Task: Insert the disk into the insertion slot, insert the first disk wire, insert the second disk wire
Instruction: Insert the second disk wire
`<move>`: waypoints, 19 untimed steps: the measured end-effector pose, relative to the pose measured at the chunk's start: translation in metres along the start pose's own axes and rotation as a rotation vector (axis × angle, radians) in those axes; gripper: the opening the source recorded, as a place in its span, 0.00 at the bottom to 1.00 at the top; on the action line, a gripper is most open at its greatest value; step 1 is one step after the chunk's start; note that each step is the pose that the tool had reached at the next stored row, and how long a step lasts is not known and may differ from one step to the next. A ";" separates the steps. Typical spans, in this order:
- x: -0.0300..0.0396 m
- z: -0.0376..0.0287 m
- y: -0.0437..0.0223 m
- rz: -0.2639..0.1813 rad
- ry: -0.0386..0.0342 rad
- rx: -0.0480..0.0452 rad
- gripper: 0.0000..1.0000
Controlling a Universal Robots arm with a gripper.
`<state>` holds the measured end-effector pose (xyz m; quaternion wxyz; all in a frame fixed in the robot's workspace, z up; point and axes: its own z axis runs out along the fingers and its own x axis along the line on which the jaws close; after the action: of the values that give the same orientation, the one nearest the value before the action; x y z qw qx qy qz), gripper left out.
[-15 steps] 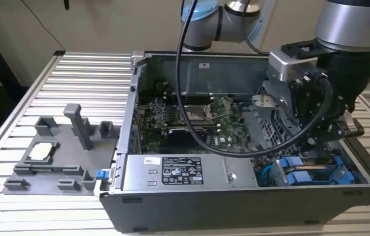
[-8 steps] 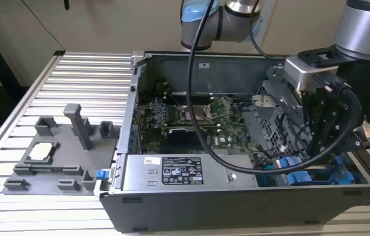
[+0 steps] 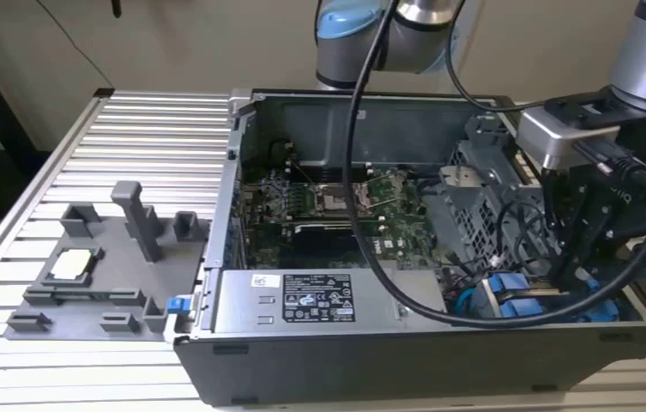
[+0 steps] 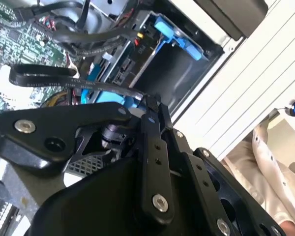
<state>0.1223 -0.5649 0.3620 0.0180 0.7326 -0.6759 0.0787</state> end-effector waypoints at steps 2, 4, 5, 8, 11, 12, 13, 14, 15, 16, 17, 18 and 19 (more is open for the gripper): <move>0.0001 -0.0001 0.0000 0.001 -0.0078 0.0004 0.16; 0.0000 0.0000 -0.0001 0.010 -0.0342 0.0017 0.16; 0.0000 0.0000 -0.0001 0.016 -0.0480 0.0021 0.16; 0.0000 0.0001 -0.0001 0.036 -0.0837 0.0027 0.16; 0.0001 0.0001 0.0000 0.057 -0.1138 0.0028 0.16; 0.0000 0.0001 -0.0001 0.064 -0.1236 0.0029 0.16; 0.0000 0.0001 -0.0001 0.072 -0.1343 0.0028 0.16; 0.0000 0.0002 -0.0001 0.079 -0.1444 0.0029 0.16; 0.0000 0.0001 -0.0001 0.086 -0.1545 0.0029 0.16; 0.0000 0.0002 -0.0001 0.091 -0.1662 0.0031 0.16; 0.0001 0.0002 -0.0001 0.094 -0.1753 0.0029 0.16; 0.0003 0.0002 -0.0003 0.094 -0.1797 -0.0011 0.16; 0.0006 0.0003 -0.0008 0.094 -0.1818 -0.0095 0.16</move>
<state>0.1232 -0.5655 0.3618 -0.0437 0.7040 -0.7088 0.0095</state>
